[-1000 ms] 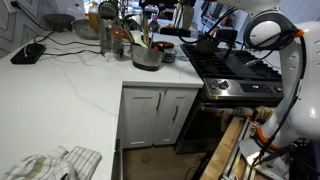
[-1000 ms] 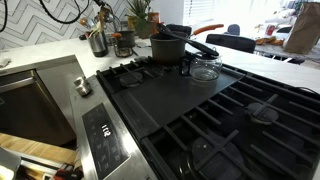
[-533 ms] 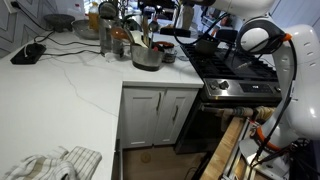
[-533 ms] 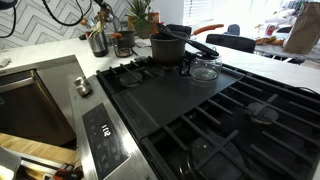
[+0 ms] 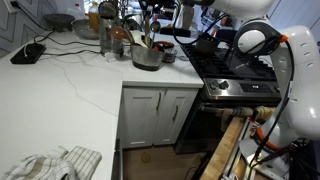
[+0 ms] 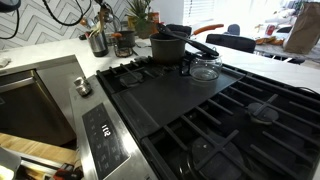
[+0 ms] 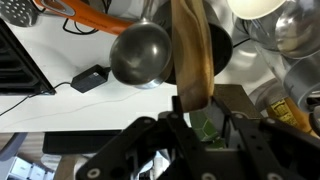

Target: Remove the wooden spatula from the silver tin and put it on the counter

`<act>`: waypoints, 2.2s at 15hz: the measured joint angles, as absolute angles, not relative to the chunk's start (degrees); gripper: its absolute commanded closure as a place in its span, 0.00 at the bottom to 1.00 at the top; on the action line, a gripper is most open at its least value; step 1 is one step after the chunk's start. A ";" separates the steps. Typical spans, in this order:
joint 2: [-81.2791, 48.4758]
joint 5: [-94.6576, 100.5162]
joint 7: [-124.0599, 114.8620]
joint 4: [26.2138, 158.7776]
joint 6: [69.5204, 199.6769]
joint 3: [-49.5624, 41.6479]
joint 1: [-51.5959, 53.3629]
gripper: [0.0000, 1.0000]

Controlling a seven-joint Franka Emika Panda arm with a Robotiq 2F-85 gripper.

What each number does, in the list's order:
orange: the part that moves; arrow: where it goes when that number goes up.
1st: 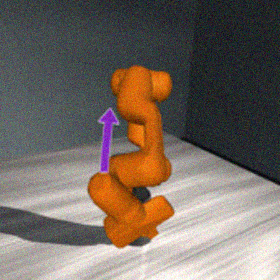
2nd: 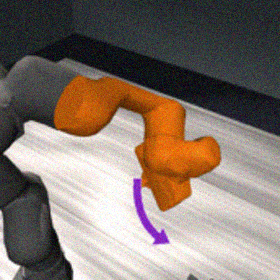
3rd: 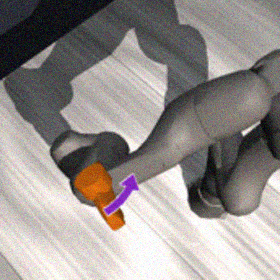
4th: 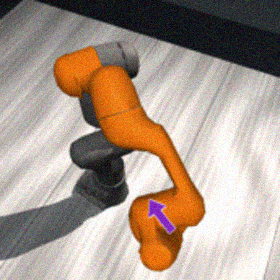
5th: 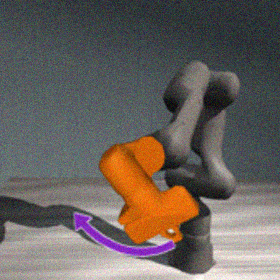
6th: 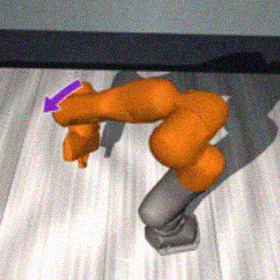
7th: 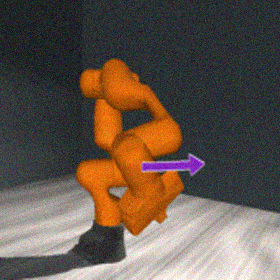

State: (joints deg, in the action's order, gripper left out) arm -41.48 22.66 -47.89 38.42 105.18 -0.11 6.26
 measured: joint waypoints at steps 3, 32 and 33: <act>-41.59 22.63 -47.90 37.55 104.37 -0.10 6.50 0.97; -32.63 24.71 -47.36 29.97 93.61 -0.70 11.38 0.99; -32.30 24.83 -47.36 29.97 92.58 -0.77 11.53 0.99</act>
